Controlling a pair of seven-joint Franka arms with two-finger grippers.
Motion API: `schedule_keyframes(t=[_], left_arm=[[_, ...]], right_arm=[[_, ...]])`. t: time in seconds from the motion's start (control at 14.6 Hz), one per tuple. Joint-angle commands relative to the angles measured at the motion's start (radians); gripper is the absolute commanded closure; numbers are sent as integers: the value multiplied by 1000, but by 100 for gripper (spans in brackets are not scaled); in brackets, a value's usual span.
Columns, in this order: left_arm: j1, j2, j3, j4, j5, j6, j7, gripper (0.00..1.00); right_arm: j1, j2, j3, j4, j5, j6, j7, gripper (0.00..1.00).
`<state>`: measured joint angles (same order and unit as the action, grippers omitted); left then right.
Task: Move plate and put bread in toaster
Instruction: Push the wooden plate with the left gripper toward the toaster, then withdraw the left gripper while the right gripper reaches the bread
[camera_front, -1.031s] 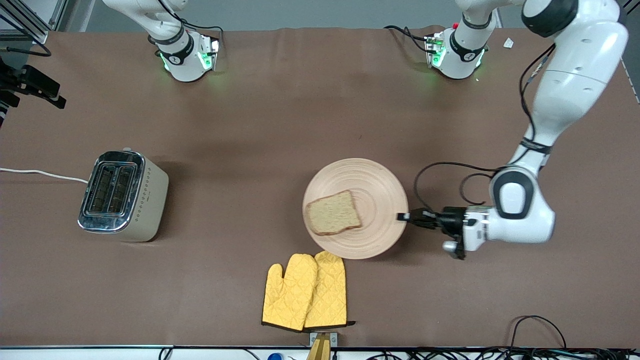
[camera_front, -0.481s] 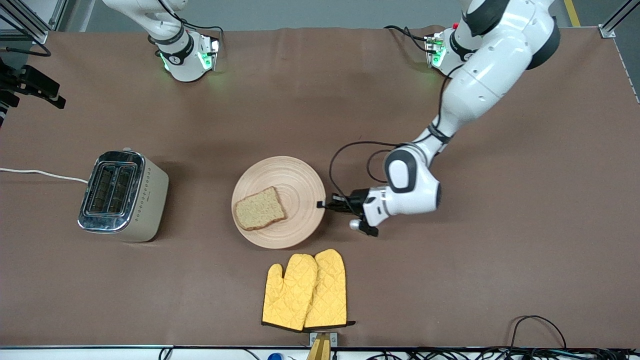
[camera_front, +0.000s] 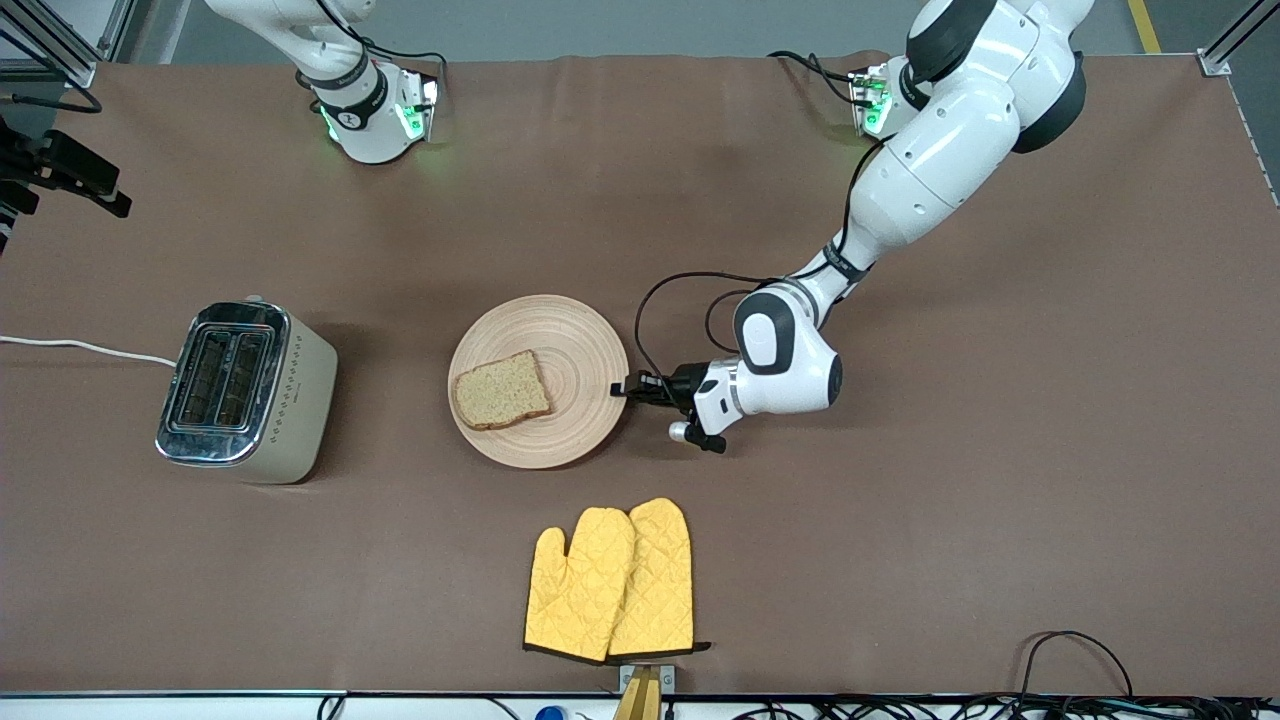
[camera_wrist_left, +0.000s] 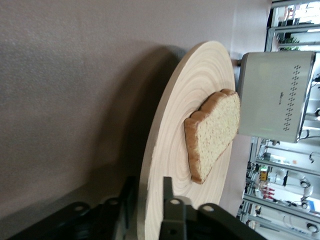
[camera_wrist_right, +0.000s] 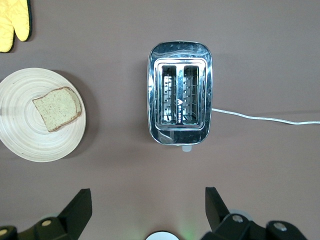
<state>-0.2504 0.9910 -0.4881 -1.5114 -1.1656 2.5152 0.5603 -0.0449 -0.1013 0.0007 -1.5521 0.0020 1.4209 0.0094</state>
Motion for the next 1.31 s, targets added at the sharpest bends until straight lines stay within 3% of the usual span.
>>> schedule_keyframes(t=[0.0,0.21,0.41,0.55,0.69,0.89,1.03,1.24], left_arm=[[26,-17,-4,7,-31,-13,-16,0],[77,-109,15,3,32,-22,-184,0],[185,-167,17,7,331,-54,-420,0],[279,-227,17,2,552,-198,-547,0],[396,-312,16,7,738,-422,-650,0],[509,-461,17,22,808,-617,-703,0],[525,-546,19,72,893,-726,-759,0],[520,-707,-1,77,1142,-841,-869,0]], right_arm=[[-3,-9,-1,-5,6,-3,1,0],[2,-9,1,-5,6,-3,6,0],[35,-5,4,-6,15,1,12,0],[48,2,4,-11,36,6,14,0],[65,17,4,-57,78,64,14,0],[124,108,2,-75,124,122,76,0],[180,188,2,-77,131,191,106,0],[250,303,2,-77,161,263,173,0]])
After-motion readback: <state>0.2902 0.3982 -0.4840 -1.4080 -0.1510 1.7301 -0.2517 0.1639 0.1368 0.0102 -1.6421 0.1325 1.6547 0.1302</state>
